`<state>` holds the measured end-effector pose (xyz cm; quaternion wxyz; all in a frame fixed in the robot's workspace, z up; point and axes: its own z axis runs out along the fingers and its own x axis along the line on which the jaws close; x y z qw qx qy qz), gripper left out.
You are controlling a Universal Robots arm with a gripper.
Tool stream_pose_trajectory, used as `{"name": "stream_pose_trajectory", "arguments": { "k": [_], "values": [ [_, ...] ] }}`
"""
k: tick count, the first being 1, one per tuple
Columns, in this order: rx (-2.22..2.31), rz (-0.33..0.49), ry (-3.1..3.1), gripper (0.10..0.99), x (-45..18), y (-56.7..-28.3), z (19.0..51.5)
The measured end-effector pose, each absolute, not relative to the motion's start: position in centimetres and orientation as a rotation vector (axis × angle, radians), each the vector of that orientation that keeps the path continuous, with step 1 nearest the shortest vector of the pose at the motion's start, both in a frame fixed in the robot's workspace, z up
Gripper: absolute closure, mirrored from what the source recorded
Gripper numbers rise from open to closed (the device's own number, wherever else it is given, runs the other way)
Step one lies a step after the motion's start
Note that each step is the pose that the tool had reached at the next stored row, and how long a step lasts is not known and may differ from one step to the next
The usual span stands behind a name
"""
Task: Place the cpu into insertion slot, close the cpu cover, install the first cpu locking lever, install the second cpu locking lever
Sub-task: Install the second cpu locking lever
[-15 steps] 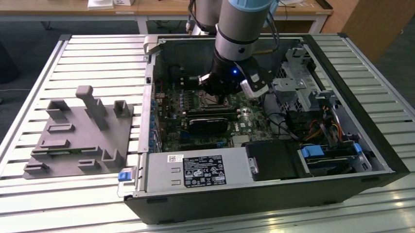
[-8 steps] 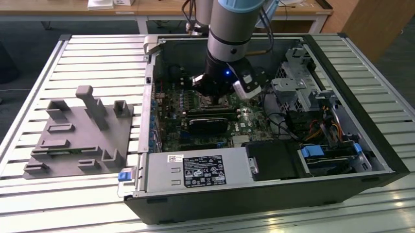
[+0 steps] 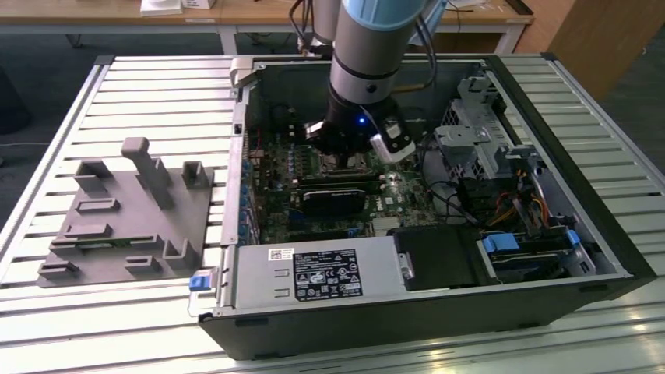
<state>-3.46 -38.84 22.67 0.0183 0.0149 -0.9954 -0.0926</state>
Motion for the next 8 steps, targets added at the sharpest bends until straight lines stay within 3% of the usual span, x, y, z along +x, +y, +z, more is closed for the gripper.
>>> {"name": "stream_pose_trajectory", "arguments": {
  "k": [8],
  "values": [
    [0.046, -0.289, -3.091, 0.973, -3.95, -39.01, 22.4]
  ]
}}
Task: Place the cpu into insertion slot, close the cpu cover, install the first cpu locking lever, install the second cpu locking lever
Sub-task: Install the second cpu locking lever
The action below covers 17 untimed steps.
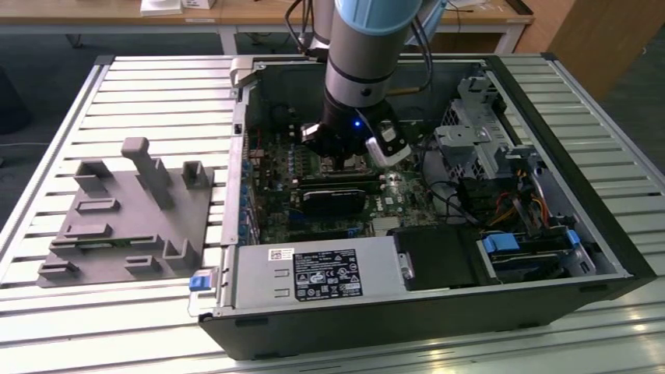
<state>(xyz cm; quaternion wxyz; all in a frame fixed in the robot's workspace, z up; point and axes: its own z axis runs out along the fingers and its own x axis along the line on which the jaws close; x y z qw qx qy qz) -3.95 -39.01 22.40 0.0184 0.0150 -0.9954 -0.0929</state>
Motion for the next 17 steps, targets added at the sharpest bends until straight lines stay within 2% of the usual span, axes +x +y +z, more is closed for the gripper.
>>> {"name": "stream_pose_trajectory", "arguments": {
  "k": [17],
  "values": [
    [0.046, -0.291, -3.089, 0.973, -4.13, -39.04, 22.14]
  ]
}}
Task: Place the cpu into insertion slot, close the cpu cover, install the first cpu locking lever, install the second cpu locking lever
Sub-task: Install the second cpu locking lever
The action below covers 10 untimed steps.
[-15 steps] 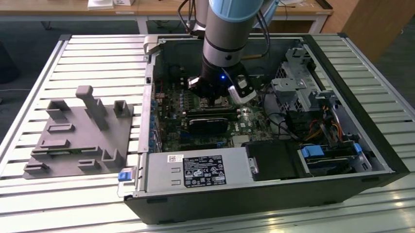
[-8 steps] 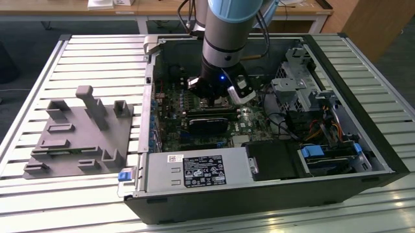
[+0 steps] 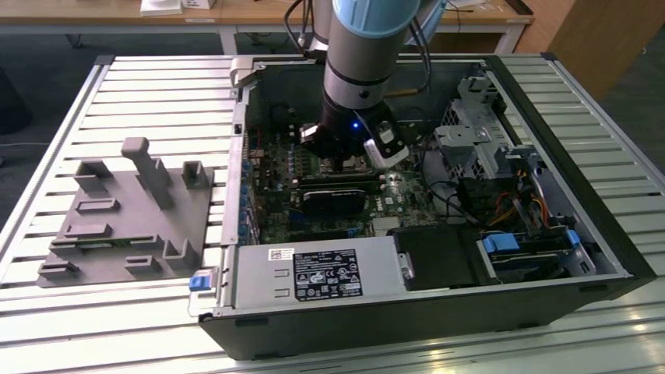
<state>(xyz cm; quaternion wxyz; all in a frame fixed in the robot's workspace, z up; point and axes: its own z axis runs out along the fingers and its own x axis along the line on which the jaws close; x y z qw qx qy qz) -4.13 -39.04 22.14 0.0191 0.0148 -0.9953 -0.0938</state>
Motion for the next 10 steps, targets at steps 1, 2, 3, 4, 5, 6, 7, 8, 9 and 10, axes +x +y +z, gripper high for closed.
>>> {"name": "stream_pose_trajectory", "arguments": {
  "k": [1, 2, 3, 4, 5, 6, 7, 8, 9, 10],
  "values": [
    [0.046, -0.292, -3.089, 0.973, -4.14, -39.04, 22.12],
    [0.045, -0.292, -3.088, 0.973, -4.14, -39.06, 22.08],
    [0.045, -0.293, -3.088, 0.973, -4.18, -39.09, 22.06],
    [0.045, -0.294, -3.088, 0.973, -4.24, -39.14, 22.03],
    [0.045, -0.295, -3.088, 0.973, -4.28, -39.2, 22.0],
    [0.045, -0.295, -3.088, 0.973, -4.34, -39.26, 21.98],
    [0.044, -0.296, -3.088, 0.973, -4.44, -39.31, 21.95],
    [0.044, -0.296, -3.088, 0.973, -4.53, -39.35, 21.92],
    [0.045, -0.297, -3.088, 0.973, -4.6, -39.38, 21.87],
    [0.045, -0.298, -3.088, 0.973, -4.66, -39.4, 21.81]
  ]
}}
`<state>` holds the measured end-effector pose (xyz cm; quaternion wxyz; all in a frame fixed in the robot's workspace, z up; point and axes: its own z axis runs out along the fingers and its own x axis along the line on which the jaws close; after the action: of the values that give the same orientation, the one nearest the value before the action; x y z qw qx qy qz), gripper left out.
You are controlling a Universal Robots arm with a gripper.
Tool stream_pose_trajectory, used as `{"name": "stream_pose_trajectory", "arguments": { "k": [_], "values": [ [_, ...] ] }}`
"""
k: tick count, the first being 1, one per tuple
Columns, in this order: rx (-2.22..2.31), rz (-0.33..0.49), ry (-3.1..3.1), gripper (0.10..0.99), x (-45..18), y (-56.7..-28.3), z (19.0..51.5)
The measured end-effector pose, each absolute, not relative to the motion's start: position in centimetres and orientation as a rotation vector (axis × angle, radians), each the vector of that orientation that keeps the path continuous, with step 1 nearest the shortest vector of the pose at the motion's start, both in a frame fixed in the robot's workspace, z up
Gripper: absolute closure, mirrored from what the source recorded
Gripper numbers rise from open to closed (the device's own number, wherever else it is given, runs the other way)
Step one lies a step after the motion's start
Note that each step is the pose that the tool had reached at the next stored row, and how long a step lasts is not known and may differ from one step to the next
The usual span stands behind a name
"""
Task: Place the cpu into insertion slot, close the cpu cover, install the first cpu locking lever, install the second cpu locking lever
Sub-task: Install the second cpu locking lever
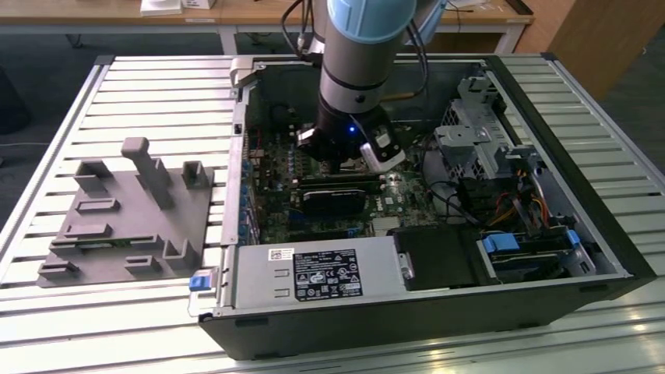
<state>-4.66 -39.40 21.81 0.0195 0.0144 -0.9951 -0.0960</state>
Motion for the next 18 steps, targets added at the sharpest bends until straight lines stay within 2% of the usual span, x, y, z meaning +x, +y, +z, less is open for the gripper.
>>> {"name": "stream_pose_trajectory", "arguments": {
  "k": [11, 18],
  "values": [
    [0.046, -0.348, -3.083, 0.973, -4.8, -39.5, 20.9],
    [0.046, -0.368, -3.081, 0.973, -5.1, -40.6, 20.8]
  ]
}}
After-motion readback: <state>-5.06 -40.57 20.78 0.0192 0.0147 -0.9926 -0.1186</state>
